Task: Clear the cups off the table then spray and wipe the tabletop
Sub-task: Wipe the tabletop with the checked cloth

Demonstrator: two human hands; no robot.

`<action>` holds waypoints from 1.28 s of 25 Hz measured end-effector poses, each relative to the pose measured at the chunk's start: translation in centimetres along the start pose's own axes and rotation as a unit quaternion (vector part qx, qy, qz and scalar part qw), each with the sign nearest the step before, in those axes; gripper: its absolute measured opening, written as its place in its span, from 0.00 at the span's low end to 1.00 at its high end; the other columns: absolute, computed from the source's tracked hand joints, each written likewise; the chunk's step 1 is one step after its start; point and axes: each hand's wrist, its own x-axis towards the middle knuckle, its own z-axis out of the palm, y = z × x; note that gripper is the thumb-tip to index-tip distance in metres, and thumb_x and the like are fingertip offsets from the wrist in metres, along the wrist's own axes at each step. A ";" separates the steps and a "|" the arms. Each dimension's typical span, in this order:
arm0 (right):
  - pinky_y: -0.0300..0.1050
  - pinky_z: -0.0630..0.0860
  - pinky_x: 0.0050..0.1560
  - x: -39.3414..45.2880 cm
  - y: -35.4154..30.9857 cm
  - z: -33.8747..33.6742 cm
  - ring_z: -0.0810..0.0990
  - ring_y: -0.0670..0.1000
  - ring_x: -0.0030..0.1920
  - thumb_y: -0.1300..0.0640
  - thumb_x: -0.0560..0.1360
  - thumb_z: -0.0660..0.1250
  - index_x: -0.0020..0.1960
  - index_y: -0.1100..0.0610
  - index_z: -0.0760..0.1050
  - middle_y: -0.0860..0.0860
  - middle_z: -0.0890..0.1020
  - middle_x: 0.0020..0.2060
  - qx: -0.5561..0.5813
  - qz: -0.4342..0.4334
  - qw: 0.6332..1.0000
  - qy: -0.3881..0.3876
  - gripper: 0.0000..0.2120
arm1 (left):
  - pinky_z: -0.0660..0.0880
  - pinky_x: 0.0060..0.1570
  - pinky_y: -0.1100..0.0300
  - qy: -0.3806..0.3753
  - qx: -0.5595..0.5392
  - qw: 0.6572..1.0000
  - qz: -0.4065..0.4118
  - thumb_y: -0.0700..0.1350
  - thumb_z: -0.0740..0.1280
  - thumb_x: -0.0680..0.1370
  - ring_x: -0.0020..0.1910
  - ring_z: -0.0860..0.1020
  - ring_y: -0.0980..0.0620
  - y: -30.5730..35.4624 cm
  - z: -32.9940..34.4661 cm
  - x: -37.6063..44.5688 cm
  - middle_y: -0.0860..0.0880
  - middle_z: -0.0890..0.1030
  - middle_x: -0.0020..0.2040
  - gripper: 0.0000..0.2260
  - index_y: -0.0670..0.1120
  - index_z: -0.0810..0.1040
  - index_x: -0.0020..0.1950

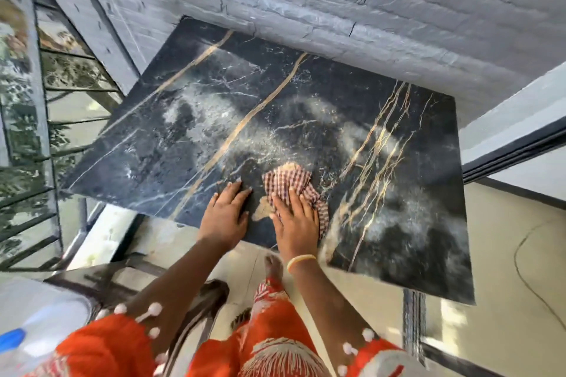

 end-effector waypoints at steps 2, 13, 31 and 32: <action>0.54 0.77 0.57 -3.5 -1.0 0.1 0.77 0.58 0.57 0.49 0.76 0.63 0.66 0.45 0.75 0.53 0.77 0.66 0.015 0.001 1.000 0.006 0.18 | 0.54 0.76 0.49 -0.023 -0.008 1.000 -0.013 0.47 0.62 0.77 0.77 0.57 0.47 0.1 0.3 -2.5 0.49 0.57 0.79 0.27 0.52 0.64 0.76; 0.37 0.75 0.60 -12.3 -1.7 -5.9 0.79 0.46 0.55 0.60 0.81 0.61 0.67 0.56 0.75 0.50 0.80 0.59 0.528 0.156 0.810 -0.201 0.15 | 0.69 0.65 0.55 0.010 -0.360 0.920 -0.152 0.40 0.70 0.76 0.69 0.71 0.46 3.2 1.6 -11.8 0.48 0.71 0.71 0.20 0.47 0.73 0.67; 0.54 0.79 0.56 -27.1 -9.7 -4.5 0.82 0.60 0.54 0.54 0.80 0.58 0.59 0.66 0.79 0.63 0.82 0.54 0.650 0.264 0.506 -0.502 0.19 | 0.79 0.52 0.44 0.043 -0.673 0.642 -0.365 0.36 0.70 0.75 0.47 0.83 0.40 -1.5 3.1 -33.6 0.37 0.83 0.51 0.15 0.36 0.77 0.61; 0.54 0.78 0.58 -27.1 -11.0 -3.9 0.82 0.60 0.54 0.55 0.80 0.58 0.59 0.65 0.79 0.62 0.82 0.54 0.628 0.261 0.519 -0.518 0.18 | 0.77 0.56 0.41 0.062 -0.669 0.638 -0.375 0.36 0.70 0.74 0.50 0.82 0.38 -3.1 3.3 -34.2 0.35 0.82 0.53 0.15 0.37 0.77 0.61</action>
